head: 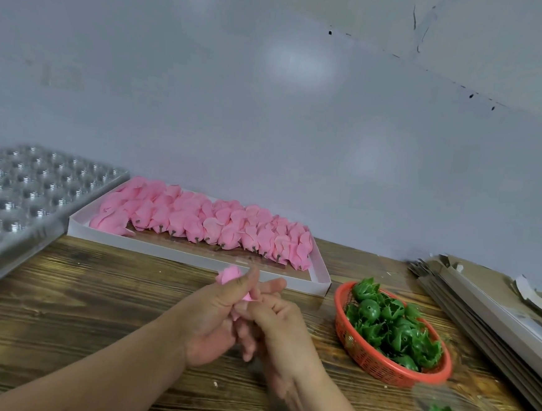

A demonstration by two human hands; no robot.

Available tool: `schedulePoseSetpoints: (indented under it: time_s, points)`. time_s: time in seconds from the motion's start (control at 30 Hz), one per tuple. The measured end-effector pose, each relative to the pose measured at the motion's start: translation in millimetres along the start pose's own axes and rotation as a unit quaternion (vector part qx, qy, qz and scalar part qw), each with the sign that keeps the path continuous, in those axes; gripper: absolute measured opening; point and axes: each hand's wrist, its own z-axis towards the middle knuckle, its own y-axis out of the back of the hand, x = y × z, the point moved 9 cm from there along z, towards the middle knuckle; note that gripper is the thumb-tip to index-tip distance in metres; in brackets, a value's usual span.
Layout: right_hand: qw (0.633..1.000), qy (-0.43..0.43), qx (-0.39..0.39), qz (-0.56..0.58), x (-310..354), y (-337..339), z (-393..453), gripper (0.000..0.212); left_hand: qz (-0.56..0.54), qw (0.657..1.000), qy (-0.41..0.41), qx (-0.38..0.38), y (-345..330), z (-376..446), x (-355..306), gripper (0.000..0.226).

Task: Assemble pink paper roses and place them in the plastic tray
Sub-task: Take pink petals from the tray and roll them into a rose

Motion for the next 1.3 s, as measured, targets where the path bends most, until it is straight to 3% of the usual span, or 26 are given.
schedulePoseSetpoints:
  time_s: [0.1, 0.2, 0.27, 0.37, 0.47, 0.63, 0.73, 0.8, 0.9, 1.0, 1.1, 1.3]
  points:
    - [0.999, 0.003, -0.020, -0.043, -2, 3, -1, 0.015, -0.047, 0.997, -0.013, -0.059, 10, 2, 1, 0.035]
    - [0.975, 0.094, -0.079, -0.184, 13, 11, -2, 0.018, -0.090, 0.992, -0.018, -0.090, 15, 5, 4, 0.033]
    - [0.965, 0.124, -0.094, -0.210, 18, 11, -3, 0.019, -0.086, 0.993, -0.019, -0.084, 12, 5, 3, 0.034]
    - [0.983, 0.086, -0.088, -0.135, 13, 13, -3, 0.024, -0.073, 0.995, -0.025, -0.062, 11, 5, 3, 0.031]
    - [0.999, 0.018, -0.030, -0.027, 3, 3, -1, 0.017, -0.006, 0.999, -0.027, -0.020, 5, 1, -1, 0.035]
    - [0.993, -0.065, 0.030, 0.096, -7, -8, 0, 0.015, 0.062, 0.998, -0.025, 0.023, -4, -4, -7, 0.043]
    - [0.983, -0.097, 0.049, 0.150, -10, -12, -2, 0.011, 0.024, 0.999, -0.032, 0.018, -4, -3, -9, 0.061]
    - [0.978, -0.106, 0.059, 0.172, -11, -14, -3, 0.014, 0.000, 0.999, -0.047, 0.012, -4, -4, -12, 0.057]
    - [0.980, -0.116, 0.085, 0.136, -10, -15, -5, 0.014, -0.006, 0.999, -0.036, -0.024, 1, -2, -7, 0.043]
    - [0.987, -0.116, 0.110, -0.012, -2, -3, -7, 0.020, -0.016, 0.998, -0.028, -0.054, 10, 1, -1, 0.042]
    - [0.984, -0.086, 0.064, -0.139, 12, 24, -6, 0.018, -0.019, 0.997, -0.036, -0.068, 15, 4, 0, 0.040]
    - [0.960, 0.038, -0.164, -0.222, 56, 94, -2, 0.020, 0.020, 0.992, -0.029, -0.120, 26, 5, 1, 0.043]
